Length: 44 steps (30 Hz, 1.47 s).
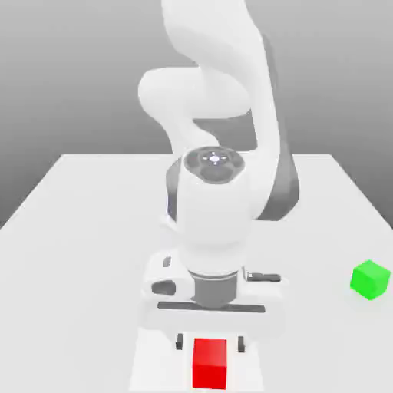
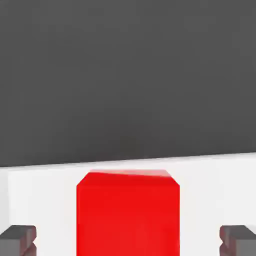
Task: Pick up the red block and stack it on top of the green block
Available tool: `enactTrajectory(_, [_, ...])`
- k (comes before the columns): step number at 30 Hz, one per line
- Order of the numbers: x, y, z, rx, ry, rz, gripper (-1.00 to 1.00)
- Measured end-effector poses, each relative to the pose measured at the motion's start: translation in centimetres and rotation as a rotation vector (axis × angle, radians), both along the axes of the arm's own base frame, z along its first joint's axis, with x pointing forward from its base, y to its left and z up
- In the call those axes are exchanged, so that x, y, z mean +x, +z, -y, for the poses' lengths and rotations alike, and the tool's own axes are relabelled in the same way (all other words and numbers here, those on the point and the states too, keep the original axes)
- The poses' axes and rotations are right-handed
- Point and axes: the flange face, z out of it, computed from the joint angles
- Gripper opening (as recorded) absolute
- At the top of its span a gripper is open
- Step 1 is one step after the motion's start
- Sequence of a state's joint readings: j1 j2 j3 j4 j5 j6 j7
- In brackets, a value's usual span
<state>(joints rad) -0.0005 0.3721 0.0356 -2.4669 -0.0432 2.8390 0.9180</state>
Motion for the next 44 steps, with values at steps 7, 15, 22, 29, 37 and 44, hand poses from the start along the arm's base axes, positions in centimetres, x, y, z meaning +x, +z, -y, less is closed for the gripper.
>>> enactTrajectory(7, [0.0,0.0,0.0,0.000,0.000,0.000,-1.00])
enactTrajectory(15, [-1.0,6.7,-5.2,0.015,0.070,0.000,-1.00])
enactTrajectory(22, [-6.3,8.3,-18.1,0.035,0.267,-0.003,-1.00])
enactTrajectory(29, [-15.6,9.5,-29.0,0.023,0.490,-0.004,-1.00])
enactTrajectory(37, [-21.0,7.6,-33.0,0.003,0.581,0.006,-1.00])
enactTrajectory(44, [-21.3,3.7,-32.9,0.001,0.584,0.002,1.00])
